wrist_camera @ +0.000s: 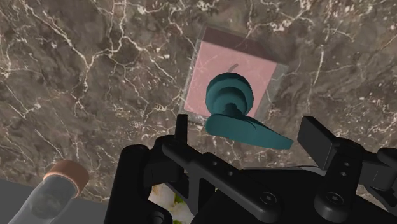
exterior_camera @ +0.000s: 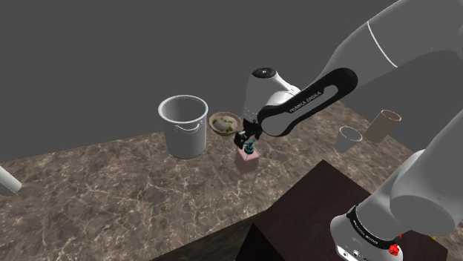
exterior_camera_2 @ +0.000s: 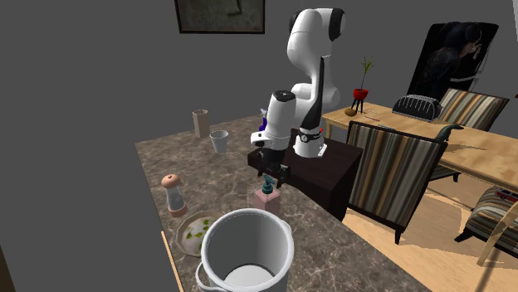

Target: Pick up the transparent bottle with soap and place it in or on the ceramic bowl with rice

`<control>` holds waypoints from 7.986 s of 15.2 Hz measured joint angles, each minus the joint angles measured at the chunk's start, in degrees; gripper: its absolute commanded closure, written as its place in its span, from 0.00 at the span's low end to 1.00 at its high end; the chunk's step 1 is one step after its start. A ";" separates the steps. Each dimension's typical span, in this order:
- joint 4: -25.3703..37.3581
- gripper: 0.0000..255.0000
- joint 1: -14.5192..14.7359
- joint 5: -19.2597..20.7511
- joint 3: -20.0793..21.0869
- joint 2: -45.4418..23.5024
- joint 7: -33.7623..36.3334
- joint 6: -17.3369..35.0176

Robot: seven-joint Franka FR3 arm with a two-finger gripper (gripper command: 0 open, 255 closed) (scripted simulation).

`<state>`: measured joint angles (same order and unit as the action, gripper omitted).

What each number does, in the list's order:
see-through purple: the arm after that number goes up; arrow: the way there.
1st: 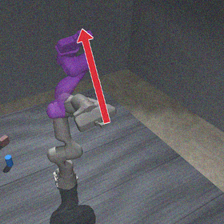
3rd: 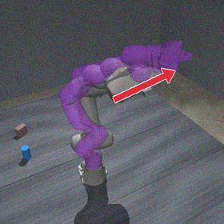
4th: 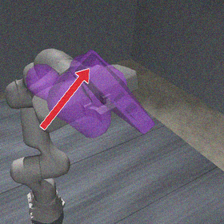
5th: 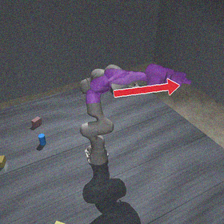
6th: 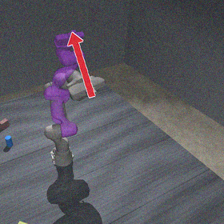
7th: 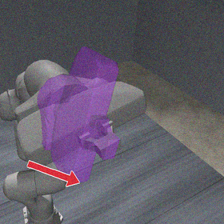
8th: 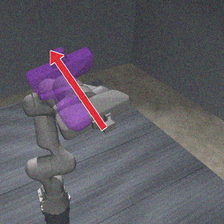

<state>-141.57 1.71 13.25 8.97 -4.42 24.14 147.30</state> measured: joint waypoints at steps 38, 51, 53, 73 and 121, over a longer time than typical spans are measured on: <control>3.39 1.00 0.35 -5.67 0.38 10.54 -5.18 -13.39; 8.29 1.00 0.74 -7.71 0.11 16.07 -7.35 -23.65; 11.37 1.00 0.38 -7.41 -0.20 14.22 -7.92 -24.84; 79.07 1.00 -2.35 -4.36 -4.00 -28.63 -17.20 -49.10; 67.86 0.00 -2.69 -3.84 -4.15 -29.98 -15.67 -36.56</control>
<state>-73.71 -0.99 9.41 4.82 -34.41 8.47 110.73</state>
